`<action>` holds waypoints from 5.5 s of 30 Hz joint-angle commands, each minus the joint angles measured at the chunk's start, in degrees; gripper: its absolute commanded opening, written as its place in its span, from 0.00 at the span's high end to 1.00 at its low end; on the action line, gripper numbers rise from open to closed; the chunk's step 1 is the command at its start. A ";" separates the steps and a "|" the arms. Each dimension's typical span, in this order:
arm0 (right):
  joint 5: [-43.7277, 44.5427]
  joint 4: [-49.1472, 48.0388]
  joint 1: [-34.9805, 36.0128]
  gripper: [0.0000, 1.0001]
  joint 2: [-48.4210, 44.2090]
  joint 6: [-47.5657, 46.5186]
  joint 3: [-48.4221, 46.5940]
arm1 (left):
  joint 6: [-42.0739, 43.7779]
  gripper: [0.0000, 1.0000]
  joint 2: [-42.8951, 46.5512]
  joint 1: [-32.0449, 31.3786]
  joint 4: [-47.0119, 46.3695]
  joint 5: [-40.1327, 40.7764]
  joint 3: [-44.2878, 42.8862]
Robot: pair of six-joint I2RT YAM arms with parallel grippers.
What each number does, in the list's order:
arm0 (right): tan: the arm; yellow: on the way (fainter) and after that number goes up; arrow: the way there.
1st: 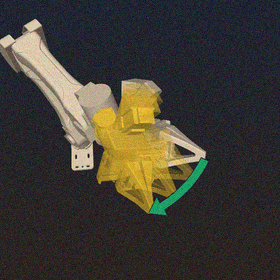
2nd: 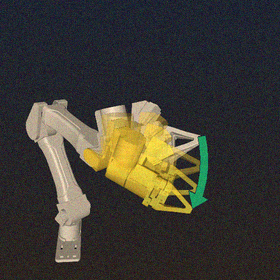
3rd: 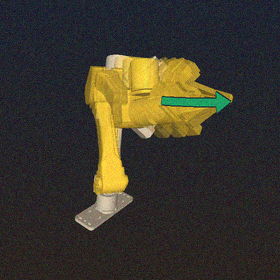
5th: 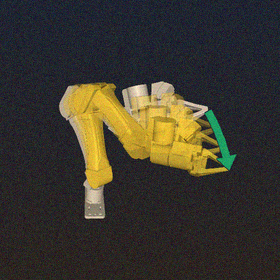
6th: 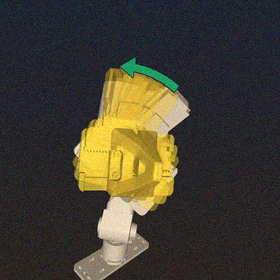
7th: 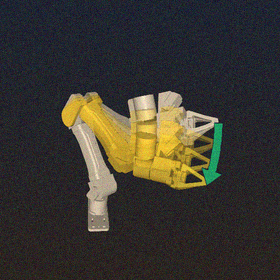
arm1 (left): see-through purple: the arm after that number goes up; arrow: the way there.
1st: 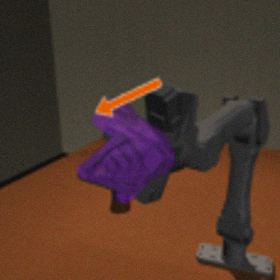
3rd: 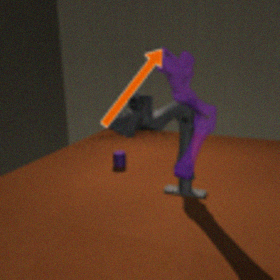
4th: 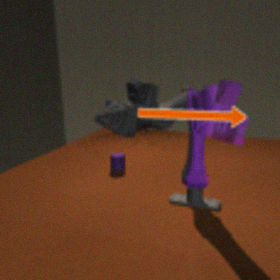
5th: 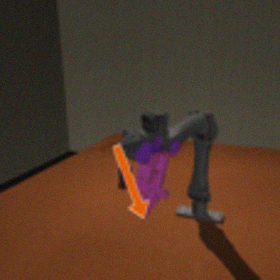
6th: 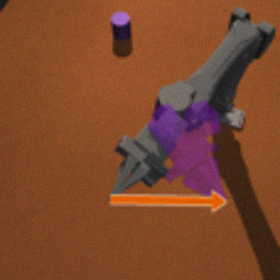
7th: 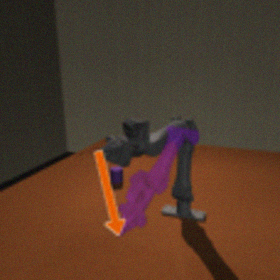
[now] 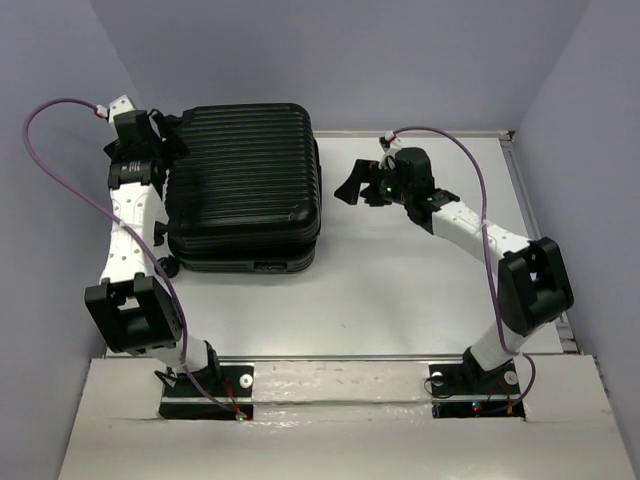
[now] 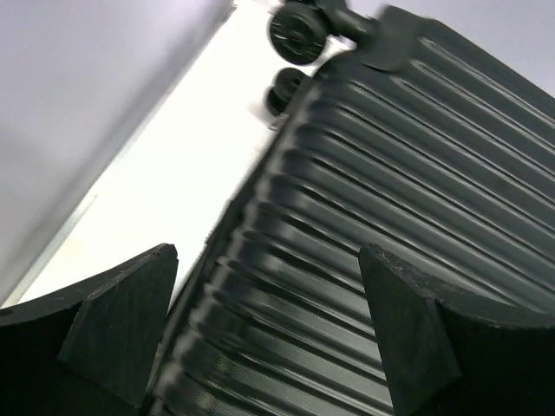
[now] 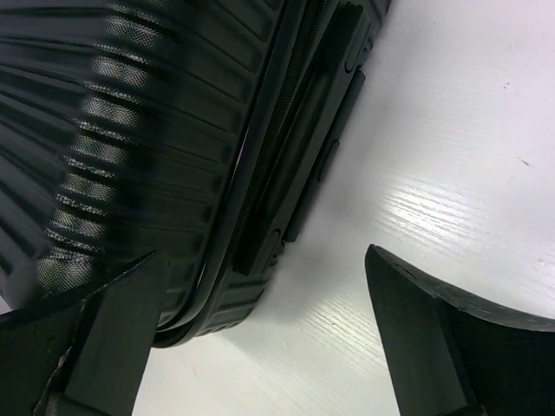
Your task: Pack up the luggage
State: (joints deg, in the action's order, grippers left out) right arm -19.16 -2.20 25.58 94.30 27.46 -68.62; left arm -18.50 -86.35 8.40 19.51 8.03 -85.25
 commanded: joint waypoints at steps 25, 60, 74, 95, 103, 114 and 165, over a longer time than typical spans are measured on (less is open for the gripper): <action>-15.73 -28.75 0.08 0.00 10.64 22.29 0.59 | -8.30 0.02 3.10 -1.28 -18.35 -33.69 28.99; 4.03 10.56 -15.56 0.53 -5.07 -3.30 -15.17 | 0.75 0.32 20.38 -33.03 -8.61 8.33 4.06; 3.34 -1.05 -9.41 0.93 -30.67 4.53 32.14 | -1.98 0.94 -20.14 -5.95 -0.20 -12.07 -26.85; 0.18 -4.39 -6.69 0.93 -0.72 1.63 7.03 | -9.79 0.94 -23.54 -6.91 -17.03 -27.90 4.19; -13.97 8.76 -4.32 0.74 26.08 4.70 -38.98 | -12.08 0.94 6.86 -7.09 -19.16 -24.03 35.65; 4.90 29.53 -9.41 0.00 23.42 -4.51 -51.38 | -5.24 0.92 32.54 -5.59 -7.04 -11.21 34.47; 0.62 19.32 -6.16 0.88 23.20 -12.95 -43.84 | -18.85 0.58 4.85 6.01 -25.30 -24.90 33.28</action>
State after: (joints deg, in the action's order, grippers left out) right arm -14.24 16.47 19.14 115.37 18.24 -98.45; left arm -35.38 -87.77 16.62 -5.02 -9.37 -59.66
